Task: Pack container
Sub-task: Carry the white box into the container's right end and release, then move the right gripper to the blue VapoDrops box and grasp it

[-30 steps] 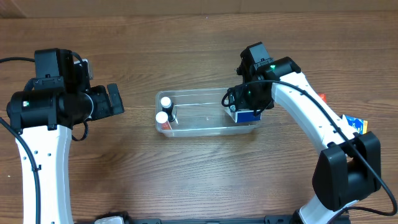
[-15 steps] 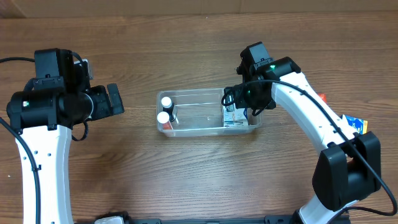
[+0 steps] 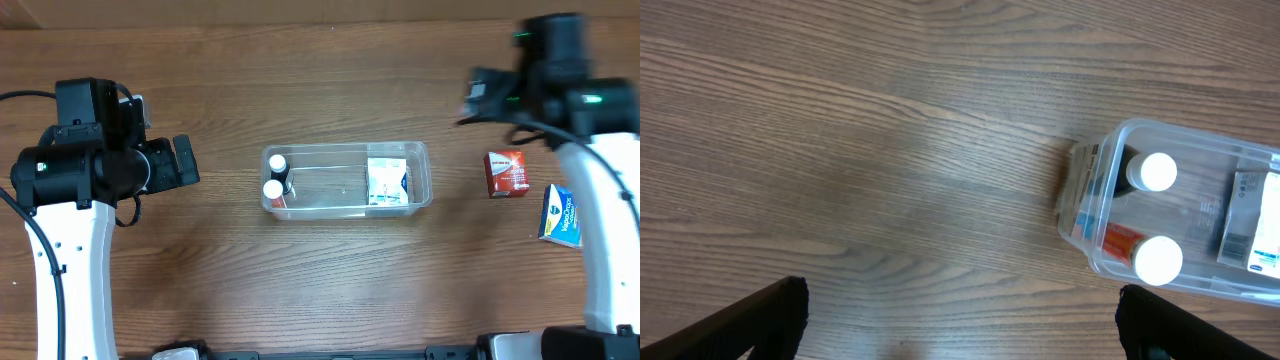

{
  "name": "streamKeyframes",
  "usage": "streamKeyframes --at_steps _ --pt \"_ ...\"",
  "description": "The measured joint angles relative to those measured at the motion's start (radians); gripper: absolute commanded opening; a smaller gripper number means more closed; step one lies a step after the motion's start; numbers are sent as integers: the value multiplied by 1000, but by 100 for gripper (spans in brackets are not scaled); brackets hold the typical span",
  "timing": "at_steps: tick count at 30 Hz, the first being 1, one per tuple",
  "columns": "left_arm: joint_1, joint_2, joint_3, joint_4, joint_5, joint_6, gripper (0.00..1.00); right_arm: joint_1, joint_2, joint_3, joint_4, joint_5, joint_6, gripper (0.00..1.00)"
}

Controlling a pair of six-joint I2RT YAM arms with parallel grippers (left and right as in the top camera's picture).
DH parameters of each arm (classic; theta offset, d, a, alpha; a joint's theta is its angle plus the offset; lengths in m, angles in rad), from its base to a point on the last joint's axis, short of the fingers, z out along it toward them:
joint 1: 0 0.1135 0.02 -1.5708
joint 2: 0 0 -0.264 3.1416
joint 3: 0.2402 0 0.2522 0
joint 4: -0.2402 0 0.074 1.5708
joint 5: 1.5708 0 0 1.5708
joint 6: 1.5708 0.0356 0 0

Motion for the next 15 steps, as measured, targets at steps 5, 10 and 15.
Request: streamKeyframes --at_steps 5,10,15 --pt "0 0 0 0 0 0 100 -237 72 -7 -91 -36 2 100" --pt "0 0 0 0 0 0 100 -438 108 -56 -162 -50 14 100" --pt "0 0 0 0 0 0 100 -575 96 -68 -280 -102 50 100"
